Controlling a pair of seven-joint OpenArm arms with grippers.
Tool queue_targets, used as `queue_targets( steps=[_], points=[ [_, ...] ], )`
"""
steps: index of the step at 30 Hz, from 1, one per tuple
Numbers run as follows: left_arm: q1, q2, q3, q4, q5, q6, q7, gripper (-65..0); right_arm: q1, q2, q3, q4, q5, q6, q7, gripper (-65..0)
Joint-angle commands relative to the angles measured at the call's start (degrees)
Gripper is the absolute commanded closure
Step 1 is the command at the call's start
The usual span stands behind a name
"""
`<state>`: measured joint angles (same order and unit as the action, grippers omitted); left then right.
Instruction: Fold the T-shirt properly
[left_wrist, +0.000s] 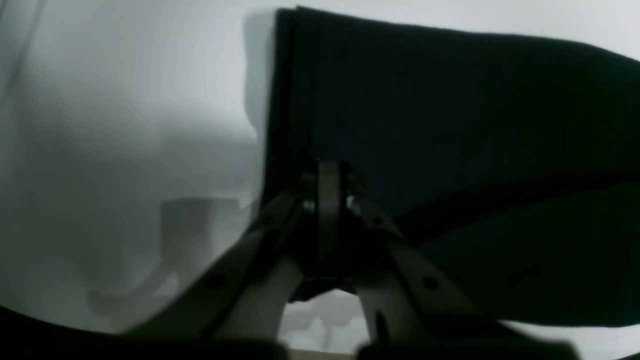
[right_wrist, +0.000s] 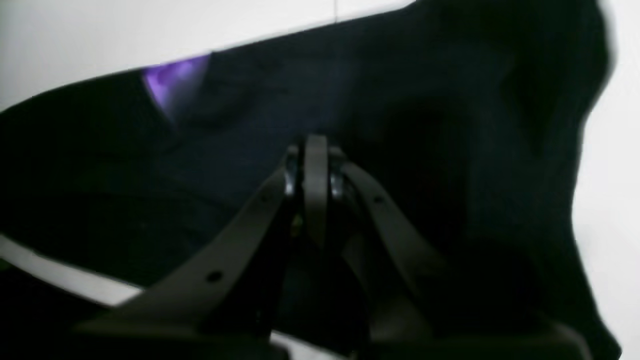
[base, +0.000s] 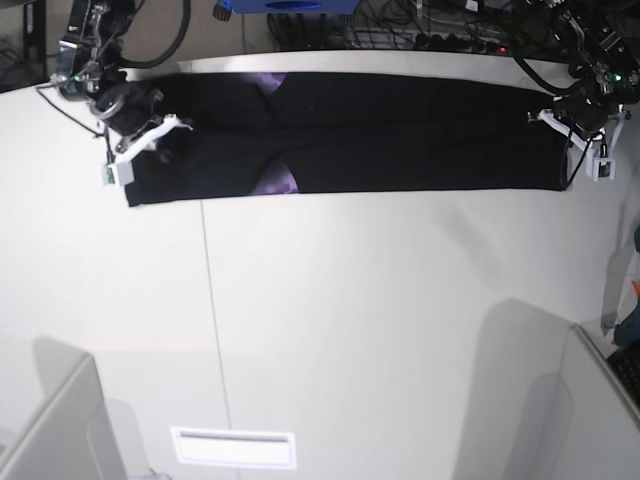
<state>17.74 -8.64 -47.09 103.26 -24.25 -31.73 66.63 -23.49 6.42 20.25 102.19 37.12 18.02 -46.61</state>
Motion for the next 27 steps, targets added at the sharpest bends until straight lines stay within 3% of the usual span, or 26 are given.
queue_targets(
  steps=[1, 6, 11, 15, 22, 27],
  points=[
    [-0.2, -0.8, -0.2, -0.5, -0.4, -0.1, -0.8, 0.0, 0.8, 0.3, 0.2, -0.3, -0.9, 0.3, 1.0, 0.0],
    [-3.0, -0.9, 2.4, -9.2, 0.7, 1.3, -1.0, 0.0, 3.1, 0.3, 0.5, -6.2, -8.2, 0.5, 4.5, 0.0],
    [-6.3, -0.7, 8.4, -11.7, 3.7, 4.9, -5.2, 0.0, 7.8, 2.2, 0.7, -14.0, -8.6, 0.5, 5.8, 0.0],
    [-8.2, -0.5, 11.6, -11.7, 3.5, 7.8, -5.2, 0.0, 11.3, 3.0, 0.8, -17.1, -8.6, 0.4, 5.9, 0.0],
    [-10.3, 1.3, 11.3, -6.6, 3.5, 7.9, -5.0, 0.0, 12.3, 2.9, 0.8, -13.0, -8.5, 0.1, 5.4, 0.0],
    [-11.4, 1.4, 8.2, 4.0, 3.4, 7.9, 2.4, 0.0, 10.8, 2.7, 0.7, -5.2, -8.2, 0.1, 5.2, 0.0]
  ],
)
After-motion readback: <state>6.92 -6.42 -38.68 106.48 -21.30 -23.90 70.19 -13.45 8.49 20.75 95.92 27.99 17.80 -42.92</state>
